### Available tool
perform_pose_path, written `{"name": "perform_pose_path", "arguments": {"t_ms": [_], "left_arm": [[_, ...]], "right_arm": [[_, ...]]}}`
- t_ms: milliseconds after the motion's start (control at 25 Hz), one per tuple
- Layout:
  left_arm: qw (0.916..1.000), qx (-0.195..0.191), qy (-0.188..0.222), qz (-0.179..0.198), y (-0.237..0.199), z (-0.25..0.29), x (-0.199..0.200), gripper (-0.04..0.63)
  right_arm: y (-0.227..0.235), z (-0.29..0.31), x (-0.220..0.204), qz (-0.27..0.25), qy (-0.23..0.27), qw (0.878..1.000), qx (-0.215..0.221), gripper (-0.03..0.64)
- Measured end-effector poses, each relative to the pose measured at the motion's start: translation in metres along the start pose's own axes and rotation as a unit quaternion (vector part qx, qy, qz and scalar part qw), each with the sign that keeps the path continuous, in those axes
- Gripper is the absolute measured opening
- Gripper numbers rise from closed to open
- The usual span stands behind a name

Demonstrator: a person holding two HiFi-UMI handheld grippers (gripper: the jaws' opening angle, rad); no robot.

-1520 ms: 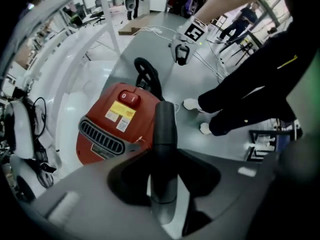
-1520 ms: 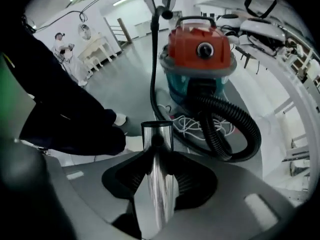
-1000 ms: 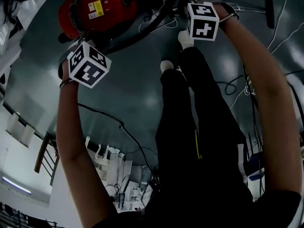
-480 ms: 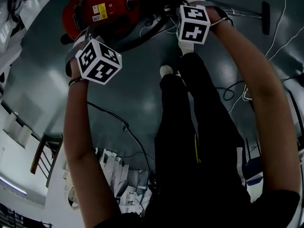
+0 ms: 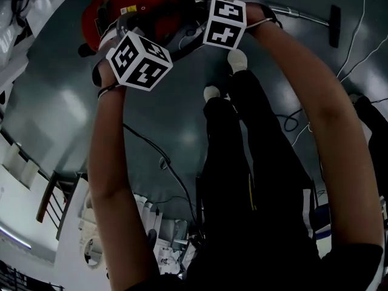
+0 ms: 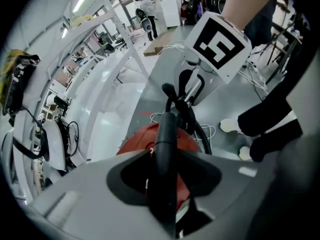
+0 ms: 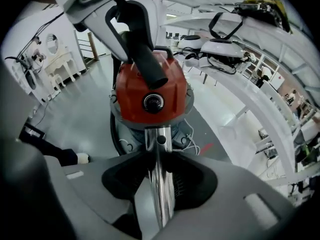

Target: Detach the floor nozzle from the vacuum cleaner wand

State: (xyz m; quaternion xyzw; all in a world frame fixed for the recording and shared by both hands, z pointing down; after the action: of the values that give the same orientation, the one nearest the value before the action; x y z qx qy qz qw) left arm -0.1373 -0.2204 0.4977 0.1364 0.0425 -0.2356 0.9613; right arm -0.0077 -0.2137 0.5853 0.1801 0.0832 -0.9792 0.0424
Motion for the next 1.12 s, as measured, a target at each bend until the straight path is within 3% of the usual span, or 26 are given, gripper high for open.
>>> {"name": "perform_pose_path", "arguments": {"t_ms": [200,320,440,680,920,1040,1120], "left_arm": [[0.9996,0.027,0.002,0.004,0.0,0.013,0.016,0.166],[0.9991,0.04,-0.009,0.005,0.0,0.022,0.018,0.166],[0.9988,0.048,-0.006,0.001,0.002,0.026,0.019,0.167],[0.9966,0.078,0.025,-0.008,0.001,0.03,0.011,0.224],[0.9929,0.094,0.072,0.012,0.004,0.022,0.009,0.233],[0.9913,0.091,0.094,0.012,0.01,0.016,0.009,0.314],[0.9883,0.104,0.111,0.006,0.01,0.008,0.006,0.328]], "right_arm": [[0.017,-0.003,0.016,0.044,0.026,0.998,-0.036,0.086],[0.014,-0.005,0.016,0.059,0.035,0.997,-0.045,0.093],[0.007,-0.013,0.006,0.108,0.057,0.991,-0.058,0.094],[-0.015,-0.024,-0.017,0.189,0.087,0.977,-0.052,0.127],[-0.067,-0.027,-0.052,0.265,0.071,0.962,-0.014,0.123],[-0.093,-0.032,-0.063,0.298,0.069,0.952,-0.002,0.12],[-0.111,-0.036,-0.065,0.315,0.071,0.946,0.004,0.117]]}}
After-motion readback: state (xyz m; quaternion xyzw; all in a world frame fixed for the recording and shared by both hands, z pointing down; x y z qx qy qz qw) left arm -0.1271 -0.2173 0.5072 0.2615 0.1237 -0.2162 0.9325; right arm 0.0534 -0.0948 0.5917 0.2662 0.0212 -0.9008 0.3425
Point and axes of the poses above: the fingertips, and each gripper's own axes: z forward along the fingers, y to its right, x out of its top, the point moved 4 cm from there along -z, backward along the fingers, and after that the axes turned 13 degrees about -z, right-handed, at the moved point
